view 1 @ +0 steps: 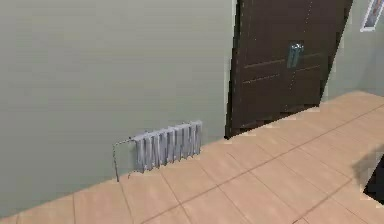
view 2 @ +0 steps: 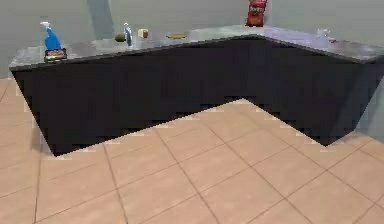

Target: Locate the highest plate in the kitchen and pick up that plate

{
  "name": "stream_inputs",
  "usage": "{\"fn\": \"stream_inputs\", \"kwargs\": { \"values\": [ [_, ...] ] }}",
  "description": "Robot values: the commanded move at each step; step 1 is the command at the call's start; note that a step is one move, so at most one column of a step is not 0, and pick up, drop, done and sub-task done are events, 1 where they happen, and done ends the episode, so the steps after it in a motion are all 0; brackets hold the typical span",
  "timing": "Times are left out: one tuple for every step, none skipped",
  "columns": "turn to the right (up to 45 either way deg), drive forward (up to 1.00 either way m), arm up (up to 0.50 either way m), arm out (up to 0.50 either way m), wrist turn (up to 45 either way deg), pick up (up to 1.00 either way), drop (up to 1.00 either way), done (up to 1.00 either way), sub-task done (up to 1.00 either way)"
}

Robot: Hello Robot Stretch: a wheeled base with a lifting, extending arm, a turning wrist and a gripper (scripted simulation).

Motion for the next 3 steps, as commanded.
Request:
{"fn": "stream_inputs", "kwargs": {
  "values": [
    [45.0, 0.0, 0.0, 0.0, 0.0, 0.0, 0.0, 0.0, 0.0],
    [42.0, 0.0, 0.0, 0.0, 0.0, 0.0, 0.0, 0.0, 0.0],
    [0.0, 1.0, 0.0, 0.0, 0.0, 0.0, 0.0, 0.0, 0.0]
  ]
}}
